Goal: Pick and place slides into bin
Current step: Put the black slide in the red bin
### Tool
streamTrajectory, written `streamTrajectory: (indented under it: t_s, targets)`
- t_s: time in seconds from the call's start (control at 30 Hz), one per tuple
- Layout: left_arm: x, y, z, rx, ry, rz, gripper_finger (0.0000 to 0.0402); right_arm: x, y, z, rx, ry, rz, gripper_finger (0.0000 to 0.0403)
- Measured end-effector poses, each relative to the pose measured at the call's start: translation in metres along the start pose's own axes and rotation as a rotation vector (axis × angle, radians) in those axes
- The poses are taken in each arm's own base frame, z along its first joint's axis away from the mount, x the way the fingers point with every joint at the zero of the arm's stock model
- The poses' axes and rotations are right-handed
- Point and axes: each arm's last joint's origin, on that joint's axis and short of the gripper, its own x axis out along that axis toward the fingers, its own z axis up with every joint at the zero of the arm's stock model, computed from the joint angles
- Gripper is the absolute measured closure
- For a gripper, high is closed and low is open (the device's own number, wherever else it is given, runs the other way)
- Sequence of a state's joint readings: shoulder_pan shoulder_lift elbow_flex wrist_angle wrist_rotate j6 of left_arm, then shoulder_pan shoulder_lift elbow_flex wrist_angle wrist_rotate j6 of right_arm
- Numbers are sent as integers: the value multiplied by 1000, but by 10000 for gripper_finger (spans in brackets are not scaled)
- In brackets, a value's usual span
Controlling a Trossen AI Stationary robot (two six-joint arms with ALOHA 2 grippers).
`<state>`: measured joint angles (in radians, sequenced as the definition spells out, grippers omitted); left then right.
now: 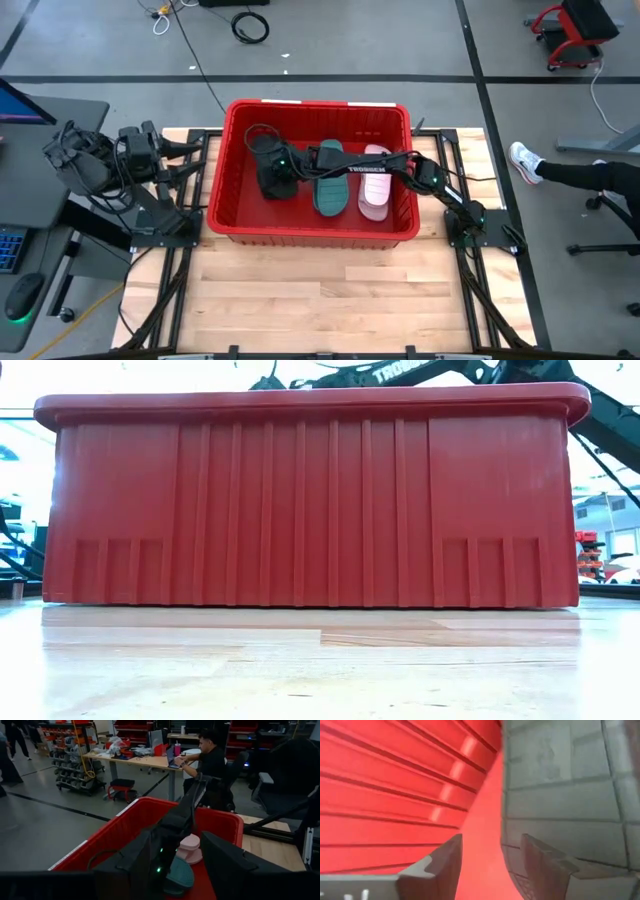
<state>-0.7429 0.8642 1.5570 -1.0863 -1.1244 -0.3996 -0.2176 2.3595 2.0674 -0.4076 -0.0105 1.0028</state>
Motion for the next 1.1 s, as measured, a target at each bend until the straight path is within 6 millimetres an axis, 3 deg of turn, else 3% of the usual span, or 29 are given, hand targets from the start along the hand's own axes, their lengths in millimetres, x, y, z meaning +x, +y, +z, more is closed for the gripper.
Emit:
streamTrajectory:
  t_s: [0.17,0.33,0.53,0.77,1.1]
  targets:
    - [0,0,0,7,0,6,222,-36,13,21,-191,-52,27,201]
    - [0,0,0,28,0,7,226,-54,1,29,-556,-17,-157,202]
    - [0,1,-1,31,1,7,228,-47,-22,25,-762,122,-298,202]
    - [0,1,-1,43,3,8,229,-42,-25,14,-1007,172,-385,202]
    - [0,1,-1,49,4,12,228,-31,-38,2,-1095,275,-336,202]
